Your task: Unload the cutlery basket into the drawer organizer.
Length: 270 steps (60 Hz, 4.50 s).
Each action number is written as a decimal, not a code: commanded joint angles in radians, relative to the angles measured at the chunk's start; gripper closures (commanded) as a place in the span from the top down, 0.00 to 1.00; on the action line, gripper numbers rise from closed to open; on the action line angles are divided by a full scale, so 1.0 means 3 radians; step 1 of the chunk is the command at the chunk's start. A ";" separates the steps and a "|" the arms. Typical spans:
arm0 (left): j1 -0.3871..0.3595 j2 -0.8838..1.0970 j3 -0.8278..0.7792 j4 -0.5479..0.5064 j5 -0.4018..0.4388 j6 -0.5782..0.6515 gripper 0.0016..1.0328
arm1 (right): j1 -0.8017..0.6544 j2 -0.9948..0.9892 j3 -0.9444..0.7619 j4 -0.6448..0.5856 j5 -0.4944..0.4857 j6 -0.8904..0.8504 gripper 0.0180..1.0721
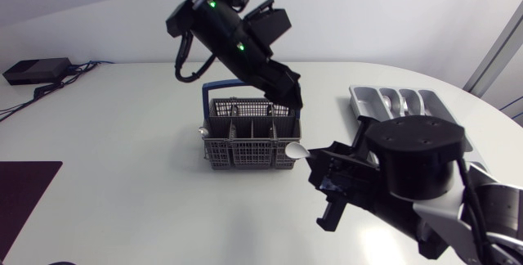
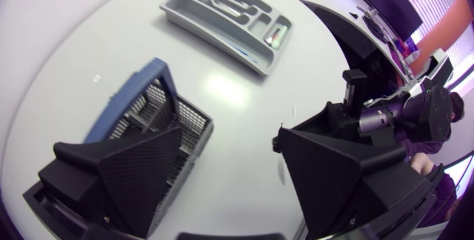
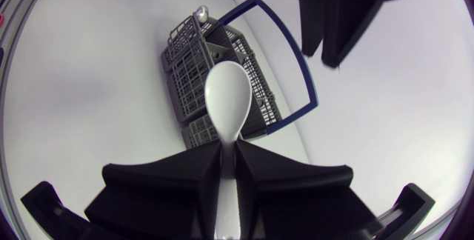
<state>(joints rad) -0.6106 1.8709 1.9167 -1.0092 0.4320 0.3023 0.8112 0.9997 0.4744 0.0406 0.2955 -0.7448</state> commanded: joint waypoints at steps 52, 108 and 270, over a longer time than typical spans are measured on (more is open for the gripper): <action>0.1023 -0.1021 -0.1516 0.0756 -0.0208 0.0265 0.95 | -0.4417 0.1633 0.1236 -0.1930 -0.2590 -0.3367 0.10; 0.1110 -0.1272 -0.1879 0.0782 -0.0131 -0.0149 0.95 | -0.4816 0.2630 0.1492 -0.1214 -0.2084 -0.4308 0.35; 0.1181 -0.0244 -0.1618 0.0623 0.0319 -0.0788 0.19 | -0.2055 -0.0484 0.0214 -0.1736 -0.1747 -0.1071 0.58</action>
<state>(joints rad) -0.2459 1.7733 1.3960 -0.8135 0.5171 0.0933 0.1890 0.8673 0.5671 -0.4900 -0.2340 -1.0695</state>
